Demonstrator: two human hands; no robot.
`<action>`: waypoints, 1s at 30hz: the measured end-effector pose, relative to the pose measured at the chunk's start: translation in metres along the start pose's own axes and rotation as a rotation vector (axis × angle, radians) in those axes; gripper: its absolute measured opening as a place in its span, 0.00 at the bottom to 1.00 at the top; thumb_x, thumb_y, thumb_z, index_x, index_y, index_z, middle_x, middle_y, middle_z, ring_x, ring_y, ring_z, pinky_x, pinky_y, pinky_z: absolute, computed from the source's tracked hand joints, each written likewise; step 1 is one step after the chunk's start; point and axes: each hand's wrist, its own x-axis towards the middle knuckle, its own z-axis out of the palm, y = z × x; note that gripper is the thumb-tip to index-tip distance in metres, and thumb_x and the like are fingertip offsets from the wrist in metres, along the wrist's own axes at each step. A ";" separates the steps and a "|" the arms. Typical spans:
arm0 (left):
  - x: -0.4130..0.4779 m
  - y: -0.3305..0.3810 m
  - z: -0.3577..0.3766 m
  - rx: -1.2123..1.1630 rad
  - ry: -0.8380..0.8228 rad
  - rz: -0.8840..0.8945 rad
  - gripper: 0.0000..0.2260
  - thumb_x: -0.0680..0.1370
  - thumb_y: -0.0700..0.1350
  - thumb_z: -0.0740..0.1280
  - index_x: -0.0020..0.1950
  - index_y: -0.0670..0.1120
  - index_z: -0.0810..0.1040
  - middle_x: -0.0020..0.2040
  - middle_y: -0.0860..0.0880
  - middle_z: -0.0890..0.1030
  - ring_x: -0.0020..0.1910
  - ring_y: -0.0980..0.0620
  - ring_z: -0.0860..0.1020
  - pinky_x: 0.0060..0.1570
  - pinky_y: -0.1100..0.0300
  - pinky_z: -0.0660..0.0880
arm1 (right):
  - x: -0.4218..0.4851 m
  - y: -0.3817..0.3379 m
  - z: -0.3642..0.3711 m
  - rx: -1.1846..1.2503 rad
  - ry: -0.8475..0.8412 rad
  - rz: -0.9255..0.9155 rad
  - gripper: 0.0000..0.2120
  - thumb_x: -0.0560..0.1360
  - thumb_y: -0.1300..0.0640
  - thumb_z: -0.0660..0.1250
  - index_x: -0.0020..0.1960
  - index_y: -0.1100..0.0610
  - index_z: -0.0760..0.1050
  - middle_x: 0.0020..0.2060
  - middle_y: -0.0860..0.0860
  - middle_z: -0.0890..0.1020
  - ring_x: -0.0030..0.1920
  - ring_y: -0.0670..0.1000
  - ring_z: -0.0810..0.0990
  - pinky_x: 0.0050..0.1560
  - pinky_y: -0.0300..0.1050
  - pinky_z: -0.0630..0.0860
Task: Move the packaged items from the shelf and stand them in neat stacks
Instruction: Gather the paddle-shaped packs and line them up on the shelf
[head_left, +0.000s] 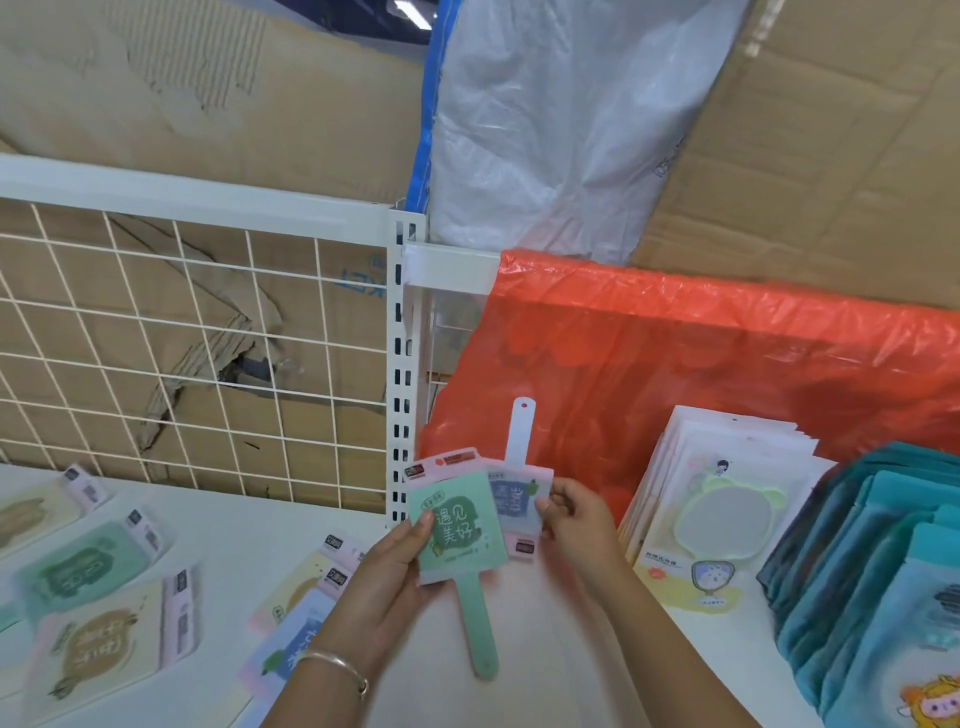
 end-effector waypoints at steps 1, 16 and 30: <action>0.001 0.000 -0.004 -0.012 0.024 -0.006 0.15 0.75 0.45 0.65 0.59 0.41 0.77 0.57 0.39 0.81 0.58 0.40 0.78 0.62 0.41 0.72 | 0.006 0.005 -0.001 -0.021 0.025 0.018 0.09 0.78 0.65 0.61 0.47 0.54 0.78 0.42 0.51 0.84 0.42 0.48 0.82 0.34 0.35 0.74; 0.010 -0.002 -0.008 -0.082 0.260 -0.177 0.09 0.74 0.45 0.70 0.53 0.46 0.79 0.50 0.44 0.83 0.46 0.47 0.80 0.39 0.56 0.73 | 0.015 0.039 0.006 -0.314 0.167 0.065 0.07 0.78 0.55 0.64 0.51 0.58 0.77 0.41 0.49 0.79 0.42 0.50 0.76 0.35 0.38 0.67; 0.005 -0.010 0.030 0.008 0.165 -0.296 0.06 0.74 0.43 0.69 0.50 0.43 0.80 0.40 0.45 0.84 0.36 0.49 0.79 0.38 0.59 0.75 | -0.055 0.035 -0.004 -0.474 0.053 -0.466 0.30 0.75 0.63 0.63 0.71 0.40 0.61 0.57 0.43 0.66 0.48 0.37 0.69 0.52 0.23 0.65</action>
